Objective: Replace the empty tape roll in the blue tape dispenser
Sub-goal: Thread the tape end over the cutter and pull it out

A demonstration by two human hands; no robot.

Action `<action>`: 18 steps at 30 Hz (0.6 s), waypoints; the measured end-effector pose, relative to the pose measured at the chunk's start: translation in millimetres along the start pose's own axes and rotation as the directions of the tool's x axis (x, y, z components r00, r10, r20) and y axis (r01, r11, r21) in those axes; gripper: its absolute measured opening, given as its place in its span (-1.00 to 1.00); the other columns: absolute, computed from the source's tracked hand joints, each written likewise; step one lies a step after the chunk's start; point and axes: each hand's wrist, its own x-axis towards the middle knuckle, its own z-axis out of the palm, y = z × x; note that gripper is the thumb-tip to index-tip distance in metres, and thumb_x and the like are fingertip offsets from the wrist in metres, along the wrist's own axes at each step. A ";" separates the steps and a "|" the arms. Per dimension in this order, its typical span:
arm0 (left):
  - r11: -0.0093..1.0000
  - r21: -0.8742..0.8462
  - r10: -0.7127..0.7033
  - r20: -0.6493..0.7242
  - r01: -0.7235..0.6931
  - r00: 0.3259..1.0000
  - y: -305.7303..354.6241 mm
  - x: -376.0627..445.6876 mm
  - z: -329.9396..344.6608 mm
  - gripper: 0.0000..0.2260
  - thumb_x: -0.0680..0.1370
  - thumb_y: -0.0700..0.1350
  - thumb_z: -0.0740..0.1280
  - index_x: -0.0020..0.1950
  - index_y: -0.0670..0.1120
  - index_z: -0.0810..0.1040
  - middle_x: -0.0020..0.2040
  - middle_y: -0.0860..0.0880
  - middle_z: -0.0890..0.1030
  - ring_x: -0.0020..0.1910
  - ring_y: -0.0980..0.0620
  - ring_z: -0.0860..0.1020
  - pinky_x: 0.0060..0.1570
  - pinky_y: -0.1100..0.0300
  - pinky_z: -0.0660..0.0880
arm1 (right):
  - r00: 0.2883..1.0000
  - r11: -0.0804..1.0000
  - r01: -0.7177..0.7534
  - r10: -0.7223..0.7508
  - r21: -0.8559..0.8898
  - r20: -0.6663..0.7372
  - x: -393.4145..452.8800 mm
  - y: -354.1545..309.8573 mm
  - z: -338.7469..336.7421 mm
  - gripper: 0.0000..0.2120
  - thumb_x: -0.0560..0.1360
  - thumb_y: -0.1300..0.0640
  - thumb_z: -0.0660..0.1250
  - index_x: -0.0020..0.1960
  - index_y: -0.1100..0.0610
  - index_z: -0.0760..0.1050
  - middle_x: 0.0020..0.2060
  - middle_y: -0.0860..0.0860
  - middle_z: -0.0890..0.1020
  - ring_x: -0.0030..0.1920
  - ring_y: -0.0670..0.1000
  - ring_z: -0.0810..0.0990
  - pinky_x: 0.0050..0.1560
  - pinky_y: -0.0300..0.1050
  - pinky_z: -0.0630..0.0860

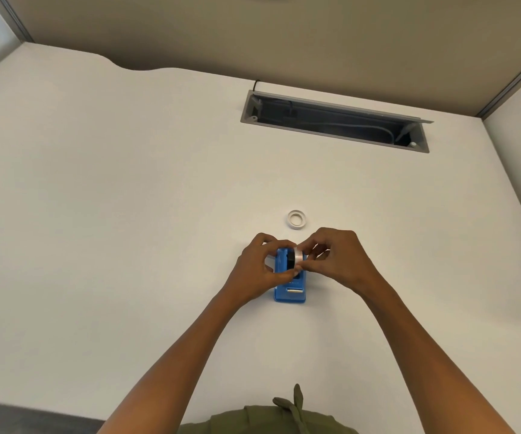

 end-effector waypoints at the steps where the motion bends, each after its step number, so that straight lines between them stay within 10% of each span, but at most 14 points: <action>1: 1.000 -0.001 0.000 -0.002 0.000 1.000 0.3 0.1 -0.3 -0.59 0.35 -0.02 0.51 0.18 0.06 0.54 0.04 0.06 0.43 -0.01 0.09 0.49 -0.19 0.24 0.57 | 1.000 1.000 0.001 0.000 -0.023 0.022 1.8 -1.8 -2.1 -0.80 0.24 0.26 0.56 -0.15 0.15 0.65 -0.25 0.03 0.66 -0.29 -0.03 0.62 -0.21 -0.24 0.55; 18: 1.000 0.021 -0.021 0.014 0.021 1.000 2.8 0.2 -1.3 -0.56 0.36 -0.02 0.50 0.21 0.02 0.53 0.09 0.02 0.45 0.04 0.03 0.51 -0.06 0.08 0.60 | 0.973 0.991 -0.124 0.133 -0.056 0.189 22.0 -23.6 -16.7 -0.96 0.40 0.28 0.44 -0.20 0.26 0.66 -0.42 0.10 0.66 -0.39 -0.01 0.69 -0.30 -0.30 0.60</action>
